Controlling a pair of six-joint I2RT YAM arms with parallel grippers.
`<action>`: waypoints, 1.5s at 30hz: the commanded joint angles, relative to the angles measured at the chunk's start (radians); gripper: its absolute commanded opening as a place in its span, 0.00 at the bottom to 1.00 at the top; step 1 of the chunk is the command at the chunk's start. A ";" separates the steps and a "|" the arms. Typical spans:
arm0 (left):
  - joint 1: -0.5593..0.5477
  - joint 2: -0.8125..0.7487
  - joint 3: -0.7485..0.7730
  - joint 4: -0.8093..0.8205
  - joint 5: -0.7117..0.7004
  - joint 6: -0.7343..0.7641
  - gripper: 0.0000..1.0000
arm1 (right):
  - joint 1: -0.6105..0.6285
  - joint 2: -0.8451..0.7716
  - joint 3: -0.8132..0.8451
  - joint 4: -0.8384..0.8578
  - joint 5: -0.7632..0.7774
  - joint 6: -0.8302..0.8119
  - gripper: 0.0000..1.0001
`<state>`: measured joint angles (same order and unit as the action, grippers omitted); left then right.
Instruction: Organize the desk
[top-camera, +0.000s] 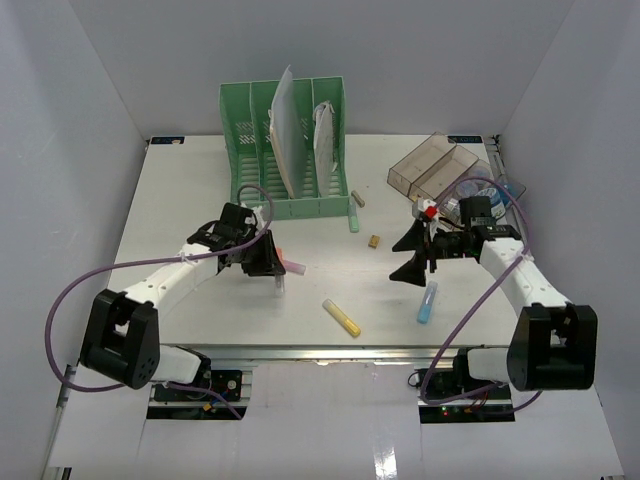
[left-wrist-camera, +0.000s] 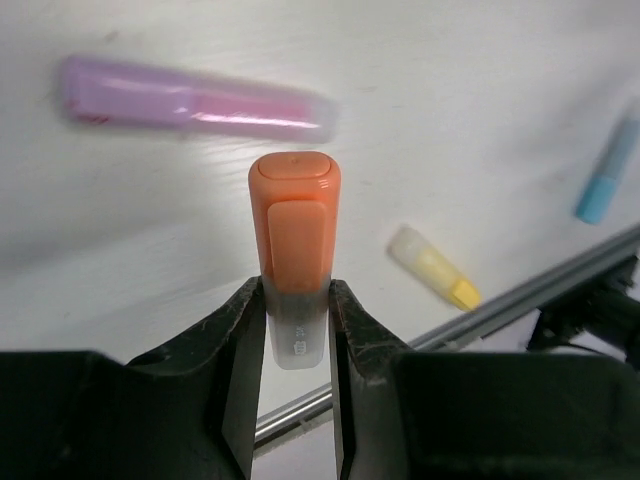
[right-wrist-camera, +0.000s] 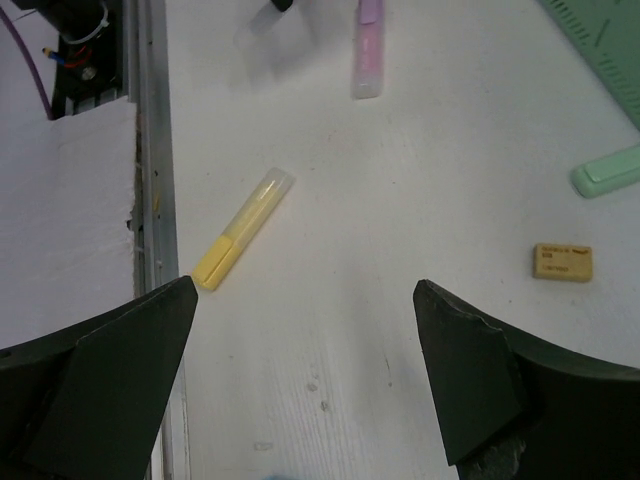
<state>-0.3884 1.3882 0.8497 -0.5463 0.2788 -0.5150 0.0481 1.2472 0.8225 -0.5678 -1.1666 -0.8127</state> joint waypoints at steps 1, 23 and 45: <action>-0.006 -0.090 -0.020 0.209 0.298 0.136 0.00 | 0.077 0.090 0.105 -0.176 -0.083 -0.133 0.93; -0.142 0.137 0.106 0.750 0.471 -0.034 0.00 | 0.418 0.172 0.241 0.701 0.636 1.151 0.86; -0.147 0.161 0.126 0.824 0.457 -0.098 0.00 | 0.507 0.226 0.235 0.748 0.705 1.146 0.38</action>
<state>-0.5307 1.5793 0.9431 0.2245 0.7353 -0.5938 0.5461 1.4780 1.0398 0.1304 -0.4722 0.3364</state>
